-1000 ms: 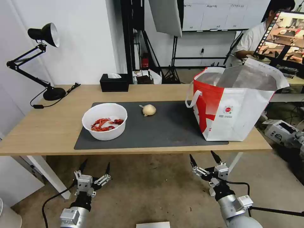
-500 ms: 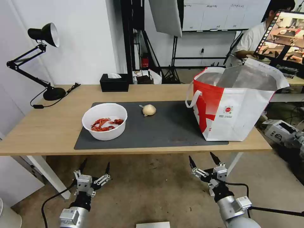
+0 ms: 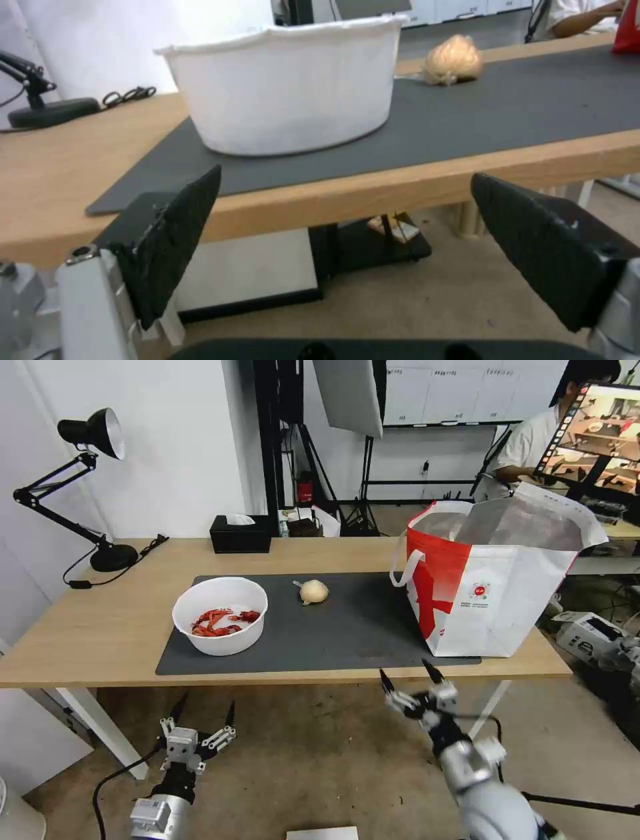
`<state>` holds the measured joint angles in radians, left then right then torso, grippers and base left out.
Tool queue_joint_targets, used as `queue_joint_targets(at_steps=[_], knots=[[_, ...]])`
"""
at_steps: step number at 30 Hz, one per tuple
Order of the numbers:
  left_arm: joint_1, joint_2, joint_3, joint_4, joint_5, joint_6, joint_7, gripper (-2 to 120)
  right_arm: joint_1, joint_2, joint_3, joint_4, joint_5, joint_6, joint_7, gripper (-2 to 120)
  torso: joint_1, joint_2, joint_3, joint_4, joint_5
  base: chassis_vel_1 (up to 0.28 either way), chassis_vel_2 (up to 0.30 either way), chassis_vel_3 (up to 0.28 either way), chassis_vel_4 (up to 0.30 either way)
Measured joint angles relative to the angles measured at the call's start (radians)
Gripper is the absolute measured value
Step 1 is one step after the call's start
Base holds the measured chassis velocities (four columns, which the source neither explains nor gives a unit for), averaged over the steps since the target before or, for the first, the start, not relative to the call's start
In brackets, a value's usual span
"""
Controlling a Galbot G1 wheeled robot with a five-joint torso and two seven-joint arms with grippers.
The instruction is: Pick up the trash from the table and place it into the takeout bag.
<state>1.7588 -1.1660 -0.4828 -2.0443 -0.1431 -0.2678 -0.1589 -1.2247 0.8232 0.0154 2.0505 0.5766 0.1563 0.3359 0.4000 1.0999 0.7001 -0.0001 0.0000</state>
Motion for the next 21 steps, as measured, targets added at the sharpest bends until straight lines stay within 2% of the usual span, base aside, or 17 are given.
queue_joint_targets(at_steps=[1, 2, 3, 5, 7, 9, 10, 13, 14, 17, 18, 21], knots=[[0.001, 0.001, -0.005, -0.008, 0.001, 0.000, 0.000, 100, 0.167, 0.001, -0.088, -0.018, 0.048, -0.051, 0.027, 100, 0.000, 0.000, 0.000, 0.0003, -0.0001, 0.000, 0.000, 0.000, 0.000], [0.007, 0.001, -0.014, -0.015, 0.001, 0.000, 0.000, 100, 0.350, 0.027, -0.188, -0.089, 0.096, -0.088, 0.052, 100, 0.000, 0.000, 0.000, 0.0000, -0.0002, 0.000, 0.000, 0.000, 0.000], [0.007, 0.001, -0.014, -0.015, 0.001, 0.000, 0.000, 100, 0.350, 0.027, -0.188, -0.089, 0.096, -0.088, 0.052, 100, 0.000, 0.000, 0.000, 0.0000, -0.0002, 0.000, 0.000, 0.000, 0.000], [0.014, 0.002, -0.029, -0.017, 0.000, -0.003, 0.001, 100, 0.574, 0.110, -0.299, -0.232, 0.186, -0.132, 0.084, 100, 0.000, 0.000, 0.000, 0.0001, 0.0000, 0.000, 0.000, 0.000, 0.000], [0.015, 0.002, -0.032, -0.017, -0.001, -0.005, 0.000, 100, 0.605, 0.125, -0.313, -0.254, 0.205, -0.139, 0.088, 100, 0.000, 0.000, 0.000, 0.0003, -0.0002, 0.000, 0.000, 0.000, 0.000], [0.016, 0.002, -0.037, -0.013, -0.004, -0.014, 0.001, 100, 0.705, 0.187, -0.357, -0.344, 0.261, -0.168, 0.099, 100, 0.000, 0.000, 0.000, 0.0003, -0.0004, 0.000, 0.000, 0.000, 0.000], [0.016, 0.002, -0.037, -0.013, -0.004, -0.014, 0.001, 100, 0.705, 0.187, -0.357, -0.344, 0.261, -0.168, 0.099, 100, 0.000, 0.000, 0.000, 0.0003, -0.0004, 0.000, 0.000, 0.000, 0.000], [0.020, -0.002, -0.046, -0.011, -0.006, -0.023, 0.019, 100, 0.822, 0.288, -0.415, -0.503, 0.296, -0.214, 0.100, 100, 0.000, 0.000, 0.000, 0.0003, -0.0003, 0.000, 0.000, 0.000, 0.000], [0.020, -0.002, -0.046, -0.011, -0.006, -0.023, 0.019, 100, 0.822, 0.288, -0.415, -0.503, 0.296, -0.214, 0.100, 100, 0.000, 0.000, 0.000, 0.0003, -0.0003, 0.000, 0.000, 0.000, 0.000], [0.028, -0.003, -0.052, -0.013, -0.005, -0.026, 0.022, 100, 0.892, 0.366, -0.447, -0.639, 0.300, -0.263, 0.084, 100, 0.000, 0.000, 0.000, 0.0003, -0.0003, 0.000, 0.000, 0.000, 0.000], [0.028, -0.003, -0.052, -0.013, -0.005, -0.026, 0.022, 100, 0.892, 0.366, -0.447, -0.639, 0.300, -0.263, 0.084, 100, 0.000, 0.000, 0.000, 0.0003, -0.0003, 0.000, 0.000, 0.000, 0.000], [0.034, -0.003, -0.058, -0.013, -0.005, -0.030, 0.025, 100, 0.937, 0.432, -0.461, -0.760, 0.296, -0.323, 0.056, 100, 0.000, 0.000, 0.000, 0.0002, -0.0001, 0.000, 0.000, 0.000, 0.000]])
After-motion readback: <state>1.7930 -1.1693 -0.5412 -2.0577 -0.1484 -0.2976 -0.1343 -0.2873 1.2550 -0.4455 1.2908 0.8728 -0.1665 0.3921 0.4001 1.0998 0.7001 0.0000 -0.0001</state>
